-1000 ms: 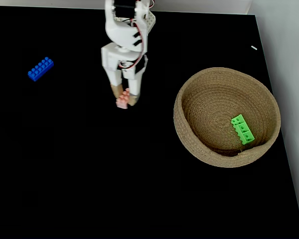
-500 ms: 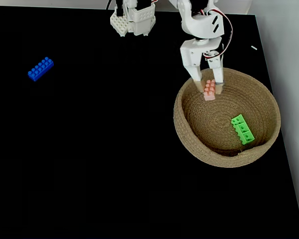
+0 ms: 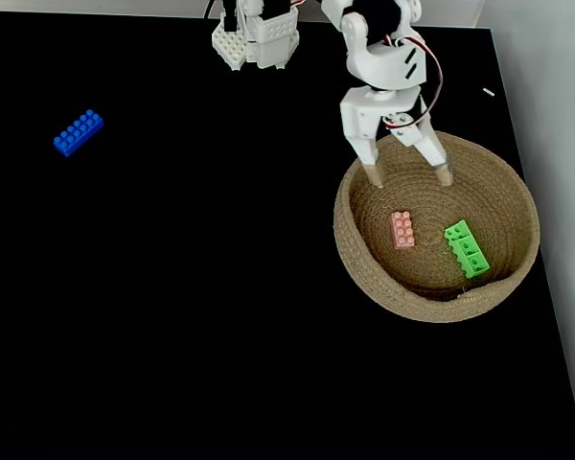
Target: Place the lego blocks in the tray
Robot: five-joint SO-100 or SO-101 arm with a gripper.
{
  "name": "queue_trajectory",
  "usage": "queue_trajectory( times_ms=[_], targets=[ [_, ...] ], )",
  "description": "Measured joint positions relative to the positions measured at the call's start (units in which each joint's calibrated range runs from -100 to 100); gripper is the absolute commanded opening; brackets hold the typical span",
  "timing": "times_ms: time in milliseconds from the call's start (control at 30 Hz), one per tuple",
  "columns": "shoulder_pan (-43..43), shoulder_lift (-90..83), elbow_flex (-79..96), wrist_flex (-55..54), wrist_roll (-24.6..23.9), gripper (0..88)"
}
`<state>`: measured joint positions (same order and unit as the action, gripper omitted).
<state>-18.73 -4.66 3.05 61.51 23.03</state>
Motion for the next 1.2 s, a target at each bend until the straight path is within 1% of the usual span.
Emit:
queue_trajectory(
  times_ms=[100, 267, 467, 600, 867, 967, 1200],
  targets=[
    [7.2, -3.9, 0.0, 5.4, 0.8, 32.0],
    [24.5, -7.5, 4.0, 10.4, 5.9, 32.4],
    [45.8, -7.7, 7.4, 10.1, 12.6, 33.1],
    [55.8, -7.7, 8.7, 10.0, 16.7, 33.7],
    [70.6, -7.7, 13.1, 8.2, 25.1, 34.3],
    [73.9, -7.7, 14.6, 6.0, 27.9, 34.5],
    [78.7, -4.2, 15.1, 0.9, 33.5, 35.4]
  ],
)
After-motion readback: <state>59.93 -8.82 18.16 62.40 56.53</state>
